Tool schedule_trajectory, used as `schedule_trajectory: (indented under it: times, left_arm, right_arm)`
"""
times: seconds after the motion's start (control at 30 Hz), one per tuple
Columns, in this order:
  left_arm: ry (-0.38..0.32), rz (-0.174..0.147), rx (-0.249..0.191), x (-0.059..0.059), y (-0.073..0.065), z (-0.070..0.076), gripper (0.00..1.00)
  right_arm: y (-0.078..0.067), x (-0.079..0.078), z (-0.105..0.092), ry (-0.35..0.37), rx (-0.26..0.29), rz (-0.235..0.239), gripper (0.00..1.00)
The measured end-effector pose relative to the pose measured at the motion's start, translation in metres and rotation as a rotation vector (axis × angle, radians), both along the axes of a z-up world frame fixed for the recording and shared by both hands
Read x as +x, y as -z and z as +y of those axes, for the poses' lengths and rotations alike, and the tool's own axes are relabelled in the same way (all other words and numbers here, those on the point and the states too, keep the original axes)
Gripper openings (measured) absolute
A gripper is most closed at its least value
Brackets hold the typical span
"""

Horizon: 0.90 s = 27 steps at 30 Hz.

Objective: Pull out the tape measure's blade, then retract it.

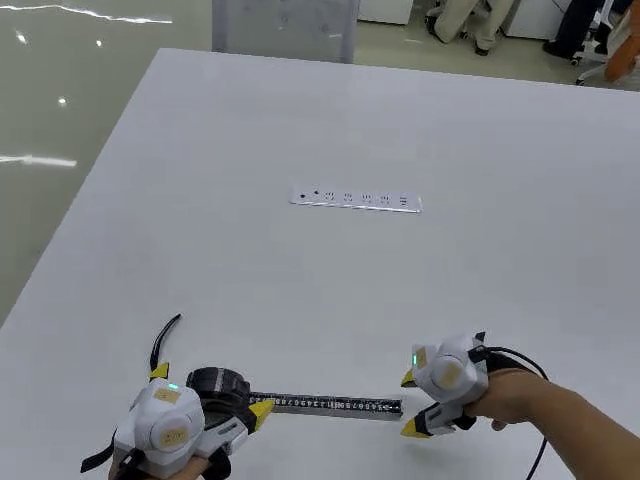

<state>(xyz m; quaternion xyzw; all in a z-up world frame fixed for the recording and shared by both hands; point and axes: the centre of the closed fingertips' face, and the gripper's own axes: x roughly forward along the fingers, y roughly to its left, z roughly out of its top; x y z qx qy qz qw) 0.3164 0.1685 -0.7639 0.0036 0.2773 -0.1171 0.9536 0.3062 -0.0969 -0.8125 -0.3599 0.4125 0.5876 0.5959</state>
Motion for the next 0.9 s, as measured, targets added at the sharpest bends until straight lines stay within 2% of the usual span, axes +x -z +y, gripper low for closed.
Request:
schedule_trajectory:
  times: [0.07, 0.13, 0.43, 0.47, 0.67, 0.73, 0.83, 0.87, 0.9]
  left_arm:
    - [0.004, 0.001, 0.006, -0.001, 0.000, 0.000, 1.00]
    - [0.010, -0.022, -0.006, 0.001, -0.003, -0.001, 1.00]
    - [0.004, -0.014, -0.017, 0.000, -0.002, -0.001, 1.00]
    - [0.001, -0.012, -0.018, 0.000, -0.001, 0.000, 1.00]
    - [-0.009, -0.004, -0.021, 0.000, 0.001, 0.002, 1.00]
    - [-0.010, 0.000, -0.022, 0.000, 0.002, 0.002, 1.00]
    - [-0.012, 0.003, -0.019, 0.000, 0.003, 0.002, 0.99]
    - [-0.012, 0.004, -0.021, 0.000, 0.003, 0.002, 0.99]
    - [-0.013, 0.006, -0.022, 0.000, 0.003, 0.002, 0.98]
  right_arm:
    - [0.002, 0.000, 0.001, 0.004, -0.001, 0.001, 0.36]
    - [0.003, 0.001, 0.002, 0.012, 0.002, 0.002, 0.34]
    - [0.015, 0.003, 0.003, 0.034, -0.005, 0.016, 0.26]
    - [0.014, 0.005, 0.004, 0.032, 0.000, 0.005, 0.25]
    - [0.013, 0.007, 0.004, 0.037, -0.002, 0.007, 0.20]
    - [0.014, 0.005, 0.005, 0.027, -0.004, -0.006, 0.19]
    - [0.014, 0.006, 0.004, -0.026, -0.016, -0.061, 0.17]
    - [0.015, 0.003, 0.005, -0.017, -0.018, -0.047, 0.15]
    - [0.014, 0.003, 0.004, -0.021, -0.021, -0.056, 0.15]
